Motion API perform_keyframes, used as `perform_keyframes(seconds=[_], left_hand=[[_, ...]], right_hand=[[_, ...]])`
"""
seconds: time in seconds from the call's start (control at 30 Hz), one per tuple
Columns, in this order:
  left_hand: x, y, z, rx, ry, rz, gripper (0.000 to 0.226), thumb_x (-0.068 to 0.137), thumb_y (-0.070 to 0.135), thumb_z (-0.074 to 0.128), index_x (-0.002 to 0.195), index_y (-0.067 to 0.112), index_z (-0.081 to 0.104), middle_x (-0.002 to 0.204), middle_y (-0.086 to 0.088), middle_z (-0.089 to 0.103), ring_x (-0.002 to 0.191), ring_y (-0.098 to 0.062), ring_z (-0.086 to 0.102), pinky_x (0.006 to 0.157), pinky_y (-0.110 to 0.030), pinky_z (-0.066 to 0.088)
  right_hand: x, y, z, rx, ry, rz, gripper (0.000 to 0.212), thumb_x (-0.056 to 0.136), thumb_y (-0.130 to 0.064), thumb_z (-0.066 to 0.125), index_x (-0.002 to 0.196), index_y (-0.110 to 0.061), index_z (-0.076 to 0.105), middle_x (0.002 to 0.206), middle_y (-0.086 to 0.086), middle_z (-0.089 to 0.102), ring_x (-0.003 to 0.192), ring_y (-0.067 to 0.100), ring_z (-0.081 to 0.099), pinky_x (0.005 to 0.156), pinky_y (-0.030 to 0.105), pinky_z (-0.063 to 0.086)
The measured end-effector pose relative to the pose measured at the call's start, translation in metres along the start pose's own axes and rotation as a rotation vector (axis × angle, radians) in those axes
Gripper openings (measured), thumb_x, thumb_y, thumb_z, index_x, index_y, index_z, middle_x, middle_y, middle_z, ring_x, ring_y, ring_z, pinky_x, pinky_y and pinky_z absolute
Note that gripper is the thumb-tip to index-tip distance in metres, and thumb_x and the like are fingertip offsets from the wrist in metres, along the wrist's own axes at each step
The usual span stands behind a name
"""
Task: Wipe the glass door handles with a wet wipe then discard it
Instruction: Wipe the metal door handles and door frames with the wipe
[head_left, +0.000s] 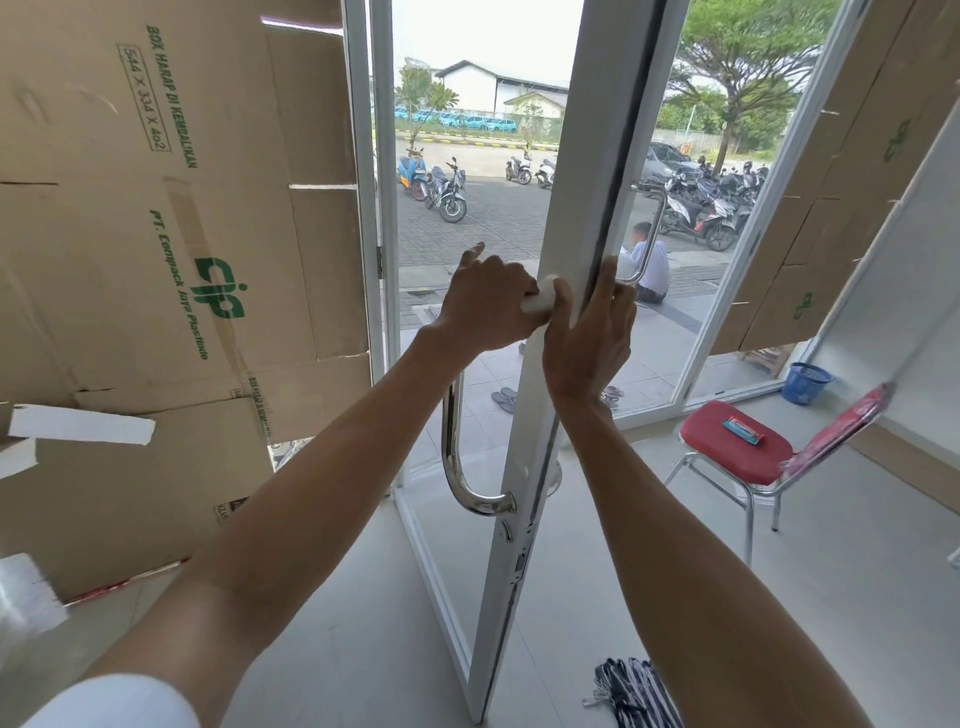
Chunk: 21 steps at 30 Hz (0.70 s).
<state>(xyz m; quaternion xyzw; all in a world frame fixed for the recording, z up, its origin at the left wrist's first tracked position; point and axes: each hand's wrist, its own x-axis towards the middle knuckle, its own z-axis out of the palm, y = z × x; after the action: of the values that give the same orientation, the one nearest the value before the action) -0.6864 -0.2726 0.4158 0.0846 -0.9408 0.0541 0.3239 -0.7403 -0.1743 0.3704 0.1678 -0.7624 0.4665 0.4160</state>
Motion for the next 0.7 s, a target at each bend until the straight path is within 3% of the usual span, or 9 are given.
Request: perform_keyframes(seconds=[0.1, 0.13, 0.27, 0.37, 0.47, 0.53, 0.6, 0.63, 0.7], left_hand=[[-0.002, -0.007, -0.001, 0.021, -0.102, 0.008, 0.079, 0.091, 0.063, 0.008, 0.092, 0.020, 0.074, 0.086, 0.001, 0.072, 0.090, -0.027, 0.066, 0.110, -0.050, 0.029], [-0.006, -0.009, 0.005, 0.037, -0.083, 0.013, 0.079, 0.092, 0.061, 0.005, 0.093, 0.021, 0.073, 0.085, 0.001, 0.072, 0.089, -0.027, 0.067, 0.109, -0.052, 0.030], [-0.024, 0.004, 0.035, -0.163, 0.291, -0.114, 0.039, 0.103, 0.035, 0.039, 0.094, 0.020, 0.074, 0.094, 0.000, 0.075, 0.099, -0.023, 0.069, 0.116, -0.049, 0.027], [-0.036, 0.026, 0.054, -0.316, 0.494, -0.276, 0.038, 0.103, 0.024, 0.039, 0.120, 0.009, 0.070, 0.123, -0.007, 0.070, 0.129, -0.023, 0.056, 0.121, -0.040, 0.026], [-0.048, 0.056, 0.056, -0.614, 0.666, -0.451, 0.036, 0.103, 0.013, 0.043, 0.131, 0.000, 0.061, 0.139, -0.014, 0.058, 0.140, -0.023, 0.041, 0.120, -0.015, 0.015], [-0.053, 0.070, 0.054, -0.791, 0.766, -0.638, 0.034, 0.102, 0.010, 0.048, 0.132, 0.001, 0.060, 0.136, -0.015, 0.059, 0.132, -0.022, 0.051, 0.114, -0.013, 0.030], [-0.053, 0.080, 0.046, -0.988, 0.815, -0.913, 0.032, 0.100, 0.019, 0.056, 0.129, 0.008, 0.065, 0.120, -0.012, 0.070, 0.100, -0.015, 0.071, 0.092, -0.021, 0.051], [-0.050, 0.083, 0.043, -1.126, 0.797, -1.049, 0.030, 0.098, 0.020, 0.061, 0.123, 0.008, 0.069, 0.111, -0.012, 0.073, 0.087, -0.009, 0.072, 0.082, -0.021, 0.053], [-0.042, 0.086, 0.036, -1.385, 0.671, -1.244, 0.021, 0.093, 0.012, 0.064, 0.105, -0.001, 0.075, 0.099, -0.017, 0.075, 0.085, -0.020, 0.072, 0.078, -0.027, 0.054]], right_hand=[[0.001, 0.002, 0.000, 0.008, 0.006, -0.019, 0.057, 0.096, -0.043, 0.049, 0.139, -0.006, 0.047, 0.117, 0.014, 0.057, 0.109, 0.031, 0.055, 0.073, 0.039, 0.051], [0.000, 0.001, 0.000, 0.009, 0.006, -0.025, 0.057, 0.096, -0.043, 0.049, 0.139, -0.006, 0.047, 0.118, 0.015, 0.057, 0.110, 0.031, 0.055, 0.074, 0.039, 0.051], [0.001, 0.001, 0.001, 0.002, 0.006, -0.027, 0.056, 0.096, -0.042, 0.050, 0.139, -0.006, 0.046, 0.119, 0.016, 0.057, 0.111, 0.031, 0.055, 0.073, 0.040, 0.052], [-0.001, 0.002, 0.004, -0.005, 0.019, -0.017, 0.057, 0.096, -0.042, 0.052, 0.139, -0.006, 0.047, 0.120, 0.016, 0.058, 0.112, 0.032, 0.055, 0.074, 0.041, 0.052], [-0.001, 0.004, 0.006, -0.014, 0.021, -0.015, 0.057, 0.096, -0.043, 0.051, 0.140, -0.008, 0.047, 0.122, 0.015, 0.058, 0.114, 0.032, 0.055, 0.076, 0.043, 0.053], [-0.001, 0.003, 0.006, -0.009, 0.015, -0.009, 0.057, 0.096, -0.044, 0.052, 0.139, -0.009, 0.047, 0.123, 0.015, 0.058, 0.115, 0.032, 0.055, 0.077, 0.042, 0.053], [-0.001, 0.002, 0.004, -0.004, 0.013, -0.008, 0.056, 0.095, -0.043, 0.054, 0.139, -0.008, 0.047, 0.123, 0.015, 0.058, 0.115, 0.032, 0.054, 0.078, 0.042, 0.052], [-0.002, 0.002, 0.003, -0.005, 0.013, -0.010, 0.056, 0.095, -0.042, 0.054, 0.139, -0.008, 0.047, 0.123, 0.016, 0.057, 0.115, 0.033, 0.054, 0.077, 0.042, 0.052], [-0.001, 0.002, 0.002, -0.007, 0.009, -0.015, 0.056, 0.096, -0.042, 0.054, 0.139, -0.007, 0.047, 0.122, 0.016, 0.057, 0.114, 0.033, 0.053, 0.075, 0.041, 0.051]])
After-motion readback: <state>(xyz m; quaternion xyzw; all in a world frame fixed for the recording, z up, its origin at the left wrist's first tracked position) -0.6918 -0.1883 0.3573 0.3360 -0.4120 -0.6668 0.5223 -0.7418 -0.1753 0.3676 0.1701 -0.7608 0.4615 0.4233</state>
